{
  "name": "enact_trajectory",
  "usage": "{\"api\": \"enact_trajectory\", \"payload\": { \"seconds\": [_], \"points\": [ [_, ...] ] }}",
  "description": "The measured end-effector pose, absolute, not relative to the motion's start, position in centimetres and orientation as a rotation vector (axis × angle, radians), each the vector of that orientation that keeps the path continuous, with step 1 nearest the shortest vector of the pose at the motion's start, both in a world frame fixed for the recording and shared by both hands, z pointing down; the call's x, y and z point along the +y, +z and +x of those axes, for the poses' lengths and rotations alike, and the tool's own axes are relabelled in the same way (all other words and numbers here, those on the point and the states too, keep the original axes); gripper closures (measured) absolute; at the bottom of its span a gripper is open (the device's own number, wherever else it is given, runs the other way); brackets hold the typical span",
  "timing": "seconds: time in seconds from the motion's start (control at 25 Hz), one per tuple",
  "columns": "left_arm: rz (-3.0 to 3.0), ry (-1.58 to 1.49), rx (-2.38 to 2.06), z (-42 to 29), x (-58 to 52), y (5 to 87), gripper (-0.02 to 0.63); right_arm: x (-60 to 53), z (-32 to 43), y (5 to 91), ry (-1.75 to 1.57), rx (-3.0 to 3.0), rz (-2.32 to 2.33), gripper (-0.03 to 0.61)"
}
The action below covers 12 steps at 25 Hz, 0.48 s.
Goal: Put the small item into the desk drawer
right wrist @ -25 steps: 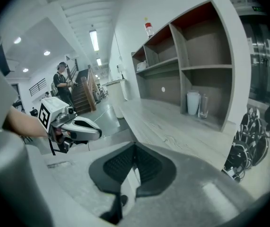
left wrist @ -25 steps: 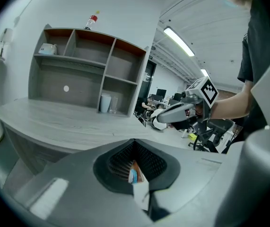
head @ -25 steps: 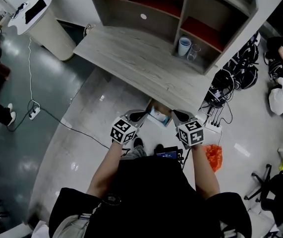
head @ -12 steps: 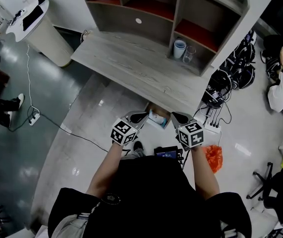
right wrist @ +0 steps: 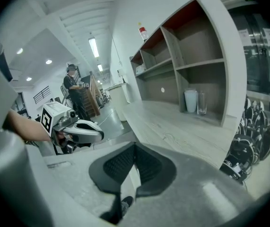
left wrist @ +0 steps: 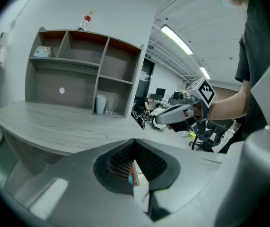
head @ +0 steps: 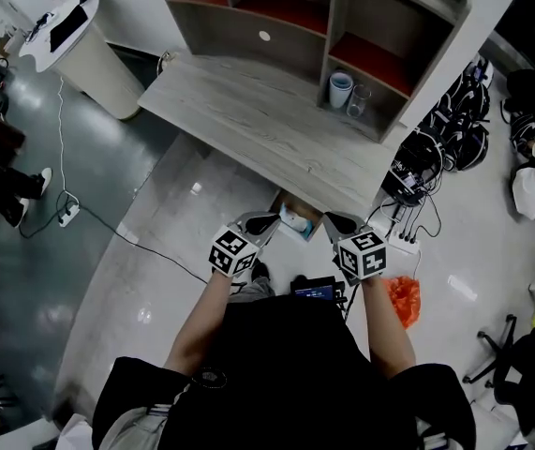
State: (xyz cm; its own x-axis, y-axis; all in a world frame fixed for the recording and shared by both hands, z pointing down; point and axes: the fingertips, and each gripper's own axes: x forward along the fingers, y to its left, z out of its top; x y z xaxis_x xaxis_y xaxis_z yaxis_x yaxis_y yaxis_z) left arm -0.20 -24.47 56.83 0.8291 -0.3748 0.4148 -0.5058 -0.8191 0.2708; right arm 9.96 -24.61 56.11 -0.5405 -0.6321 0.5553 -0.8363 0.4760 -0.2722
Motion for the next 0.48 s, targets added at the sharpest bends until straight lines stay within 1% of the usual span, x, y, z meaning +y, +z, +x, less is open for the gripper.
{"api": "enact_trajectory", "payload": {
  "seconds": [0.24, 0.48],
  "points": [
    [2.568, 0.369, -0.756, 0.0, -23.0, 55.8, 0.612, -23.7, 10.5, 56.9, 0.763, -2.374, 1.162, 0.58],
    [2.536, 0.362, -0.804, -1.5, -20.8, 56.0, 0.612, -22.1, 9.6, 57.4, 0.784, -2.389, 1.133, 0.58]
  ]
}}
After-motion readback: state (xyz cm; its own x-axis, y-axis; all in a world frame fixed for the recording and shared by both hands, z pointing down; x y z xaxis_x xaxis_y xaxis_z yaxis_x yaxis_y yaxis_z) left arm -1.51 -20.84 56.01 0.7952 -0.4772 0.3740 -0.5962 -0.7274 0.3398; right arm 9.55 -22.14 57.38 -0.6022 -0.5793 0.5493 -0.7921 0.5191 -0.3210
